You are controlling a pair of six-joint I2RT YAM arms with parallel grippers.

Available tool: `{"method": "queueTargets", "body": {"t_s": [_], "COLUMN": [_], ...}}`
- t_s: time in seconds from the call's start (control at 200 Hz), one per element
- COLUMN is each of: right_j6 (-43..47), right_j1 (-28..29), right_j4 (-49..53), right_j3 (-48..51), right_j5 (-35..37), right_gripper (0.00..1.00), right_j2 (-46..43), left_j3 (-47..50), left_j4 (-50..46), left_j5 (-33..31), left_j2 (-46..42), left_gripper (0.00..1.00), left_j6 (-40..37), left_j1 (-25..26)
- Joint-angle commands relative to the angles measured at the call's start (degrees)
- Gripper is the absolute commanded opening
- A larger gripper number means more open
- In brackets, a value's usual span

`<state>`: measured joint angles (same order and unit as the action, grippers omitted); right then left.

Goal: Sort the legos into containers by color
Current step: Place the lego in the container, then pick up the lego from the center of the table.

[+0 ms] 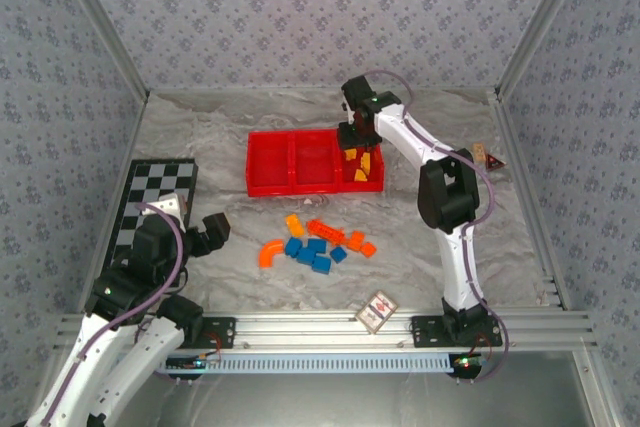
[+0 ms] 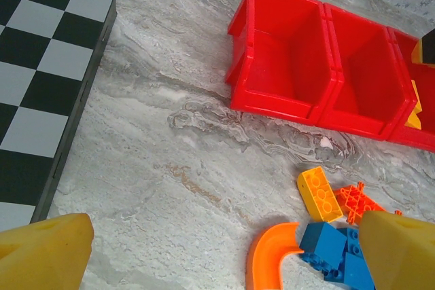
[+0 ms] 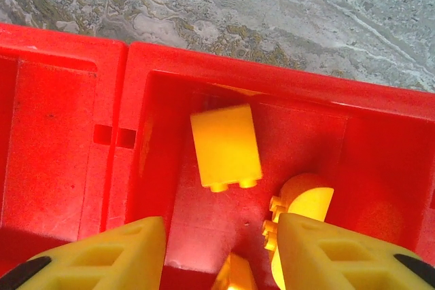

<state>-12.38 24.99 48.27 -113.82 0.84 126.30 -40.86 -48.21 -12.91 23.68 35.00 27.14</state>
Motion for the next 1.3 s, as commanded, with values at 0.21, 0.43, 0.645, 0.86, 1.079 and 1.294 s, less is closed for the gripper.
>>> {"method": "queueTargets", "body": {"t_s": [0.21,0.43,0.645,0.86,1.079,1.294], "right_j6": [-0.4,-3.2,-7.3,-11.3,-16.3,-18.2], "right_j1": [1.0,6.0,14.7,22.2,27.8,31.7], "right_j4": [0.0,-5.6,-5.6,-5.1,-7.1,-7.6], "right_j3": [5.1,18.4,25.4,28.2,30.2,27.0], "right_j5": [3.7,6.5,12.3,10.1,8.2,6.6], "right_gripper": [0.5,0.81,1.0,1.0,1.0,0.97], "right_j2": [-8.6,-20.3,-25.5,-25.5,-20.7,-13.8], "left_j3": [-0.2,0.1,0.1,0.1,0.2,0.2], "left_j4": [-0.1,0.5,0.7,0.7,0.4,0.4], "left_j5": [-0.4,-0.4,0.2,0.4,0.2,-0.1], "left_j2": [-0.5,-0.4,-0.2,-0.4,-1.4,-1.5], "left_gripper": [1.0,1.0,1.0,1.0,1.0,1.0], "left_j6": [-0.9,-1.2,-1.3,-1.3,-0.8,-0.8], "left_j1": [0.3,0.3,0.3,0.3,0.5,0.7]}}
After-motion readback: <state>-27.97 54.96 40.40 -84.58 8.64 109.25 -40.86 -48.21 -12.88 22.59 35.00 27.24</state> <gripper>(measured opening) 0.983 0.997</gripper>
